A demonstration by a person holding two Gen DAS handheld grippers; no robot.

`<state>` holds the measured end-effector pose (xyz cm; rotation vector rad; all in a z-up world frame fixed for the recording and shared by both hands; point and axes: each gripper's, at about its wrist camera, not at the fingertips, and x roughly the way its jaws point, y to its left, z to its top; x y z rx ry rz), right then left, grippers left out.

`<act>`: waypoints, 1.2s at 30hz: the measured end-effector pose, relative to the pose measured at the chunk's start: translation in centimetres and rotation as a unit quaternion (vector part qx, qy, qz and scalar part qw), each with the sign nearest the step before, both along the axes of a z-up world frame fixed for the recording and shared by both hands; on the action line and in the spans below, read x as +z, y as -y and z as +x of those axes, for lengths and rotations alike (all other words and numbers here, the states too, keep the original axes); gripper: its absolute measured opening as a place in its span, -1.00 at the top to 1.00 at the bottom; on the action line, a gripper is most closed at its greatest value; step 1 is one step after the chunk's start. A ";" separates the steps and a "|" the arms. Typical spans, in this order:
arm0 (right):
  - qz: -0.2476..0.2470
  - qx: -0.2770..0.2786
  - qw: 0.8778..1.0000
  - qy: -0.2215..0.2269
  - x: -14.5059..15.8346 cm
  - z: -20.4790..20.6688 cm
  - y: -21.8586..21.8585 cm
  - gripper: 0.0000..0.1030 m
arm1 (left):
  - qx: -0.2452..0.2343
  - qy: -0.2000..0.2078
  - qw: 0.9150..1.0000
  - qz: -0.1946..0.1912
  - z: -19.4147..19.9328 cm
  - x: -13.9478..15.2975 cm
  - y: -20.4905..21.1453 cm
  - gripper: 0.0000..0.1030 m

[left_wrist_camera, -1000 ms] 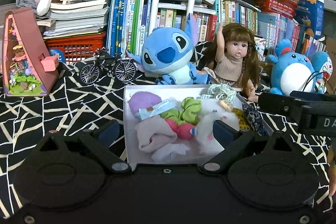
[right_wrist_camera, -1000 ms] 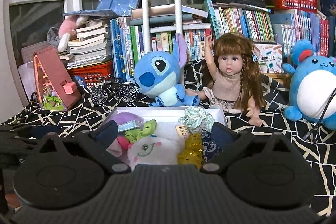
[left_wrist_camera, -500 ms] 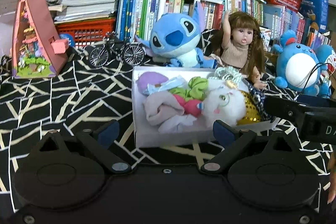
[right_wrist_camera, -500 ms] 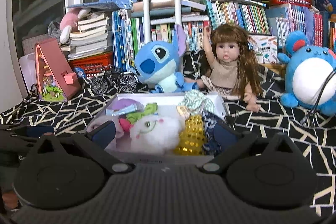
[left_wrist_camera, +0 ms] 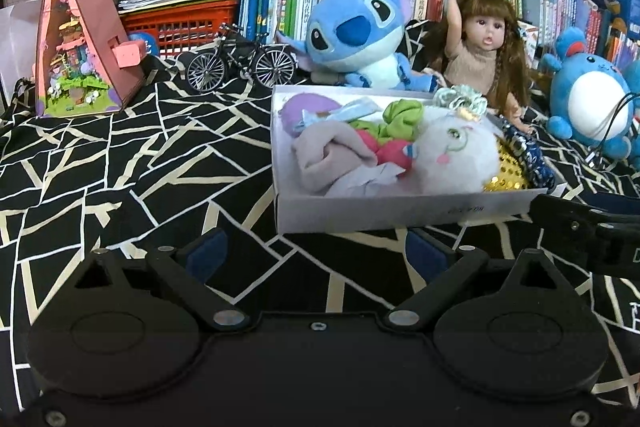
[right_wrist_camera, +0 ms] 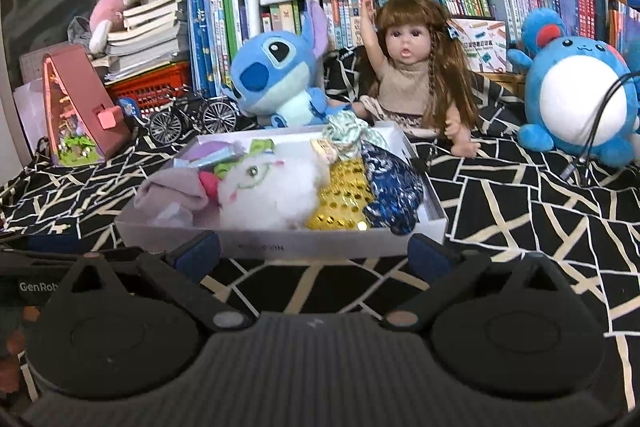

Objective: Organize soft objects

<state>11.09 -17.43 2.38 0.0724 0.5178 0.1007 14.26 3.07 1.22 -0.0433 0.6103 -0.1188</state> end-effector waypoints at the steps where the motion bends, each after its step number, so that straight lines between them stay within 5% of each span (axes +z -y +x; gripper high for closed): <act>1: -0.001 -0.001 1.000 -0.001 -0.1 0.0 0.0 -1.00 | 0.002 -0.001 1.000 0.002 0.0 -0.2 0.0 -0.86; 36: -0.022 -0.047 0.996 -0.068 -4.3 1.8 -0.5 -1.00 | 0.027 -0.023 0.999 0.029 1.5 -3.1 1.3 -0.87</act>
